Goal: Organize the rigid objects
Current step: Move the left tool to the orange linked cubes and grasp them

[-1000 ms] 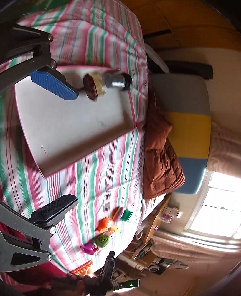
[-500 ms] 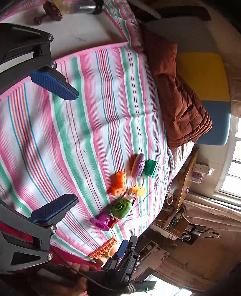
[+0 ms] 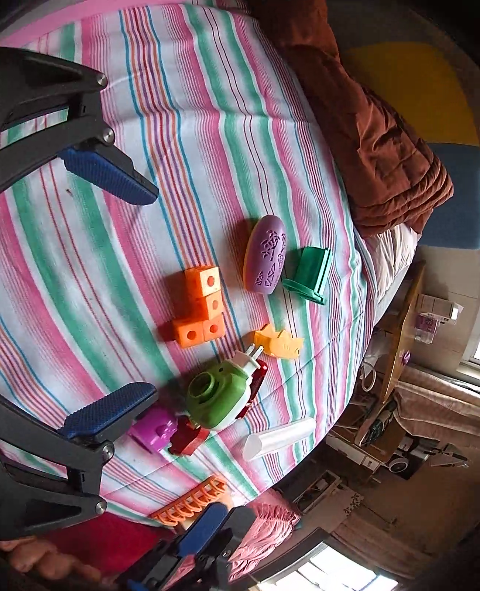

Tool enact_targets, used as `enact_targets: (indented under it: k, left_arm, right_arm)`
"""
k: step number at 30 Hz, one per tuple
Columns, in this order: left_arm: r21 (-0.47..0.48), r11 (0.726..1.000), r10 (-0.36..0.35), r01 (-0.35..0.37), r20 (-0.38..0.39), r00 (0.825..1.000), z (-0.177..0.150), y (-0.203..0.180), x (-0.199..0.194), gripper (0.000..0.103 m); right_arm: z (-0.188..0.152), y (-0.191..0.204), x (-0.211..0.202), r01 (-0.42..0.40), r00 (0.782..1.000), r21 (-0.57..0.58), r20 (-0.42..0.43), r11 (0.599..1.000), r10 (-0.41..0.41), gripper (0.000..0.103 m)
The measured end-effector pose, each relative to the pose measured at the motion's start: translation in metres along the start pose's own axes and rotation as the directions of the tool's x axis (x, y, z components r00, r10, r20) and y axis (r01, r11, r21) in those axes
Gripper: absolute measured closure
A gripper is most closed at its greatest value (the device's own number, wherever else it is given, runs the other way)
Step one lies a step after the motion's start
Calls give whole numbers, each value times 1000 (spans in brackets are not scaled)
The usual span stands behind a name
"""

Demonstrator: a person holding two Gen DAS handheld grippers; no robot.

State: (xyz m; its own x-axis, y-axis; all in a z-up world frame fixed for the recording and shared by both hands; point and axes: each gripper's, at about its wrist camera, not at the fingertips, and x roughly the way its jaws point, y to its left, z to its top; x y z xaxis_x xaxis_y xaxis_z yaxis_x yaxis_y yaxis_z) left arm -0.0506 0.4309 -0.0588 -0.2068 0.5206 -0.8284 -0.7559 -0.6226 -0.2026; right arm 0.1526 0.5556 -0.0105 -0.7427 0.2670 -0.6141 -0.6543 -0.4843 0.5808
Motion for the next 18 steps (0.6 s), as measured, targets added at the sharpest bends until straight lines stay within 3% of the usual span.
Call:
enact_targets:
  k: [5,8,12,18]
  left_arm:
    - [-6,1000,6,-6,7,1000,18,-3,15,3]
    - [78,997,27,-26,-8,1000,23,-13,26,0]
    - [226,972,73,-59,-57,996,26,-23,46,0]
    - [336,939,98,-69,-71,993,35,-32,65,0]
  right_arm:
    - [0,-1,3,-30,999,14,-14,999,30,70]
    - [1,-4,4,-47,999,33,-22,998,48,70]
    - [1,-7,5,-63,997,54,-29,997,65,70]
    - [1,-7,6,-69,997,55,-38,996,71,70]
